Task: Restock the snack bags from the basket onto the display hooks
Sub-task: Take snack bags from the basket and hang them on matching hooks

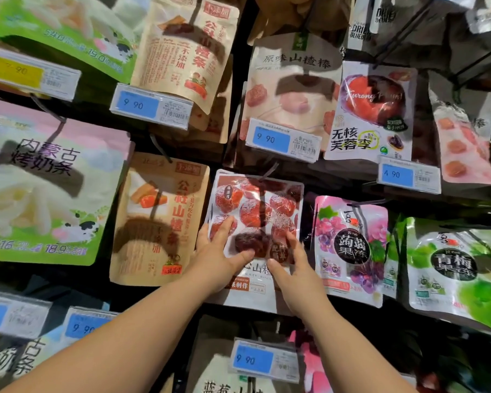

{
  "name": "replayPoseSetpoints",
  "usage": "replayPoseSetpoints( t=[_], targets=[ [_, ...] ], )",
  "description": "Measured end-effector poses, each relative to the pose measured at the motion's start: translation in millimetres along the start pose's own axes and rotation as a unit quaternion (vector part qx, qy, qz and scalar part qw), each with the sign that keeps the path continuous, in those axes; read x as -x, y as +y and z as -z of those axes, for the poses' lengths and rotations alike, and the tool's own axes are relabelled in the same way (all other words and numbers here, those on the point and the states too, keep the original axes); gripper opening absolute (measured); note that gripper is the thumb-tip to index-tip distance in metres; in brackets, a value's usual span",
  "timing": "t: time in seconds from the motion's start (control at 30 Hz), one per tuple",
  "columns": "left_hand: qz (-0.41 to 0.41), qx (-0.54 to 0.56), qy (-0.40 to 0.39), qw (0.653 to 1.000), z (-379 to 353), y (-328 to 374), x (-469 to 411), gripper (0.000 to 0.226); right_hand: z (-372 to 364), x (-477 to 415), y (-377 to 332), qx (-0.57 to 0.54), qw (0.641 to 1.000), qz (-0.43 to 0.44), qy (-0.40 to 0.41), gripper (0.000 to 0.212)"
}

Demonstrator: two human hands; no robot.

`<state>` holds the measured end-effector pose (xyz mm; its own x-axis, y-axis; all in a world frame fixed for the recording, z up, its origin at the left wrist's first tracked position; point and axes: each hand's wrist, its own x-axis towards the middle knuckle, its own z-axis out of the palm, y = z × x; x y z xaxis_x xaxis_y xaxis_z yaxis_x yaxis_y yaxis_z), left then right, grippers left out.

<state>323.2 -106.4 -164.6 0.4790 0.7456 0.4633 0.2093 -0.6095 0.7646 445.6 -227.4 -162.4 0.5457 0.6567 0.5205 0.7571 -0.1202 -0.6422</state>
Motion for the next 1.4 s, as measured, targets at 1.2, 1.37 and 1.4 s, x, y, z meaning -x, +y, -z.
replayPoseSetpoints(
  t=[1.2,1.37,1.4],
  targets=[
    [-0.237,-0.031,0.022,0.971,-97.6,59.8,99.6,0.041,85.0,94.2,68.2,0.083,0.991,0.019,0.103,0.05],
    [-0.287,-0.021,-0.143,0.947,-193.5,84.9,151.5,0.052,144.2,161.0,137.1,0.147,0.974,-0.076,0.157,0.038],
    [-0.288,-0.018,-0.181,0.94,-215.2,87.8,167.5,0.046,157.6,179.0,152.5,0.165,0.967,-0.106,0.16,0.035]
  ],
)
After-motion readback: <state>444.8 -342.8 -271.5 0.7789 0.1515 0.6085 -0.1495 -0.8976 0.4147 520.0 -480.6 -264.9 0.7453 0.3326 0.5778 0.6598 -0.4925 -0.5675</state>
